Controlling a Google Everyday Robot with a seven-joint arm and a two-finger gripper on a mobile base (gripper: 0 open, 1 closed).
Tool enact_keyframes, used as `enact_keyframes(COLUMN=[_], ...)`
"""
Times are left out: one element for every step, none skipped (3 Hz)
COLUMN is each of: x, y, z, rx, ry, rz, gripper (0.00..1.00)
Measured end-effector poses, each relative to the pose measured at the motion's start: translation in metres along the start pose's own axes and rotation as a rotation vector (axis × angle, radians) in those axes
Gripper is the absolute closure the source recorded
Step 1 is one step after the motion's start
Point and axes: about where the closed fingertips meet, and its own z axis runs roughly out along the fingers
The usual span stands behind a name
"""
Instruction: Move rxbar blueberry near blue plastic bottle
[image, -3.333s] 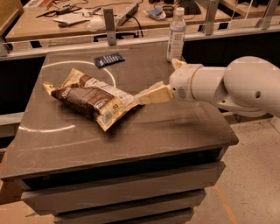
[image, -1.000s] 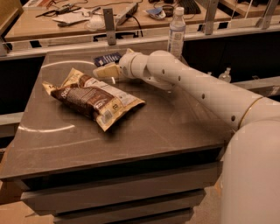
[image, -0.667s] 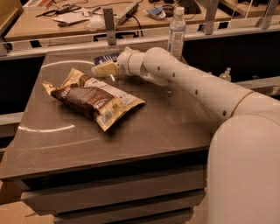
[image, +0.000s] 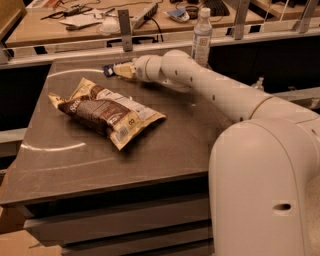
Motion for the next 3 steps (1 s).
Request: enact_keyframes(x=[0.0026,0.0051,0.0046], y=[0.0057,0.0096,0.0096], z=[0.0104,0.0117,0.0116], rx=[-0.029,-0.047,-0.047], ry=[0.023,0.049,0.049], rz=[0.001,-0.016,-0.016], gripper=[0.71,1.0,1.0])
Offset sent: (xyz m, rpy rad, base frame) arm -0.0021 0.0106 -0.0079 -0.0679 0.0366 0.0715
